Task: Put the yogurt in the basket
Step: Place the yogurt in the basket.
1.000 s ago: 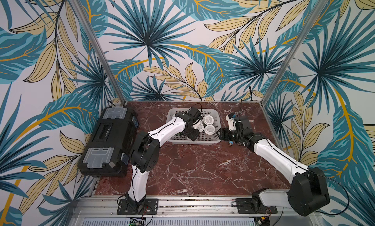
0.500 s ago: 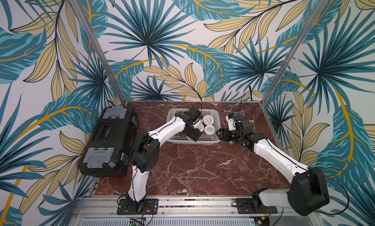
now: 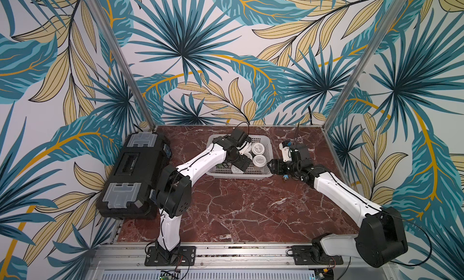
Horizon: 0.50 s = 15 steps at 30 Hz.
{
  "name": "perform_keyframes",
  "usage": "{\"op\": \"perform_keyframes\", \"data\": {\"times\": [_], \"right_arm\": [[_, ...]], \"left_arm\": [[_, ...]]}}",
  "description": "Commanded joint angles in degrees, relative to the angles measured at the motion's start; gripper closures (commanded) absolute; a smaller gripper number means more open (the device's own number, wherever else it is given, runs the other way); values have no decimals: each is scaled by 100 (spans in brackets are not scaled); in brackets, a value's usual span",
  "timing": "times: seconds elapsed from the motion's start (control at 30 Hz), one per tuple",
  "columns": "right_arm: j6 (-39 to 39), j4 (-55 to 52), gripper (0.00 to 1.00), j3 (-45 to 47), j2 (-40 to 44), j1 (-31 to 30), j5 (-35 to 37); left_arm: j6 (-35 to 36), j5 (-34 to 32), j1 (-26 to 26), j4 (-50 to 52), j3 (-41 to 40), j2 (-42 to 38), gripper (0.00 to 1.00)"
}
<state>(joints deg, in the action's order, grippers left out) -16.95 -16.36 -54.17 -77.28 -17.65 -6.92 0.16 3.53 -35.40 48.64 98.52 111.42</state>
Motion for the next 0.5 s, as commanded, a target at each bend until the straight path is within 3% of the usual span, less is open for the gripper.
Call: {"op": "perform_keyframes", "data": {"times": [0.0, 0.23, 0.47], "right_arm": [[25, 62, 18, -14, 63, 8, -20], [71, -9, 18, -99, -61, -1, -105], [156, -26, 30, -199, -192, -133, -149]], "left_arm": [[-142, 245, 16, -154, -197, -302, 5], [-395, 265, 11, -600, -650, -922, 5], [-707, -206, 14, -1346, -1770, -2098, 5]]}}
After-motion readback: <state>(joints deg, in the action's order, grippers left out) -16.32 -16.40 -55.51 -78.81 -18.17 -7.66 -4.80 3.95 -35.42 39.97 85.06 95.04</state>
